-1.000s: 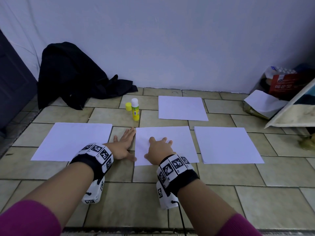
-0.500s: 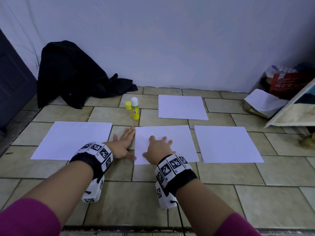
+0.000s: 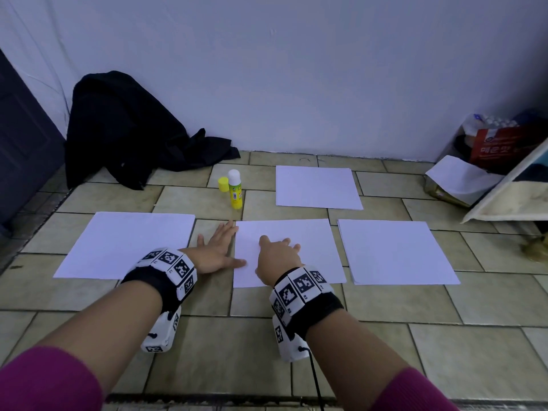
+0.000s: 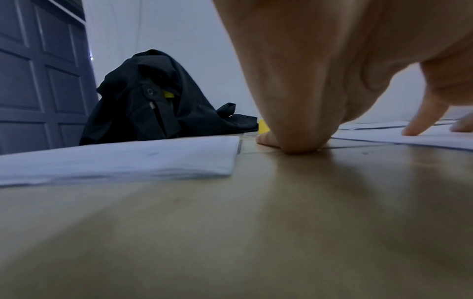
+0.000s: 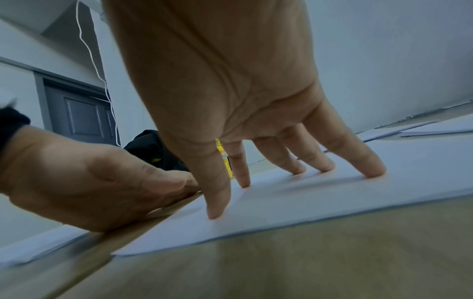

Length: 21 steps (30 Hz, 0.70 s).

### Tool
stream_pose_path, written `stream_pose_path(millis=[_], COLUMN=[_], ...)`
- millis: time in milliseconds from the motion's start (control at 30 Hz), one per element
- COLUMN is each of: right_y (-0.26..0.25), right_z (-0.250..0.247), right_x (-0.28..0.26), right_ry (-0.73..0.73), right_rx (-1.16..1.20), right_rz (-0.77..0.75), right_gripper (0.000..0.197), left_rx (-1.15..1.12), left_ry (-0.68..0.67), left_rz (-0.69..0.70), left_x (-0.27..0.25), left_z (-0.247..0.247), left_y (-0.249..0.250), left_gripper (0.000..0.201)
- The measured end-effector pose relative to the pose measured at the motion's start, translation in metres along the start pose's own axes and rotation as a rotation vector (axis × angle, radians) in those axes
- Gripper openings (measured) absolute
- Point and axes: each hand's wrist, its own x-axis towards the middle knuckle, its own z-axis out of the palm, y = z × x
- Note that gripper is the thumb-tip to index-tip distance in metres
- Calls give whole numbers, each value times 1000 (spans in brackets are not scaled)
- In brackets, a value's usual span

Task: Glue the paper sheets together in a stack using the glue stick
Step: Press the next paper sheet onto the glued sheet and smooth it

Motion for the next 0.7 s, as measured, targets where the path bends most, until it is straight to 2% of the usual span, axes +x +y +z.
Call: stream_pose_path(millis=[167, 300, 367, 433, 500, 700], right_y=[0, -11, -15, -13, -2, 48], right_z=[0, 0, 3, 0, -8, -30], right_x=[-1, -6, -1, 5, 11, 31], right_ry=[-28, 29, 56, -4, -65, -58], right_rx=[-85, -215, -232, -205, -204, -192], right_rz=[1, -8, -130, -311, -389, -282], right_gripper=[67, 71, 74, 85, 90, 81], left_rx=[199, 380, 450, 448, 450, 474], left_ry=[-10, -54, -57, -54, -59, -63], left_rz=[-7, -70, -83, -69, -59, -56], left_x=[-3, -4, -4, -5, -7, -7], left_z=[3, -2, -3, -4, -5, -4], left_y=[7, 24, 29, 29, 26, 23], left_gripper=[112, 108, 106, 105, 105, 106])
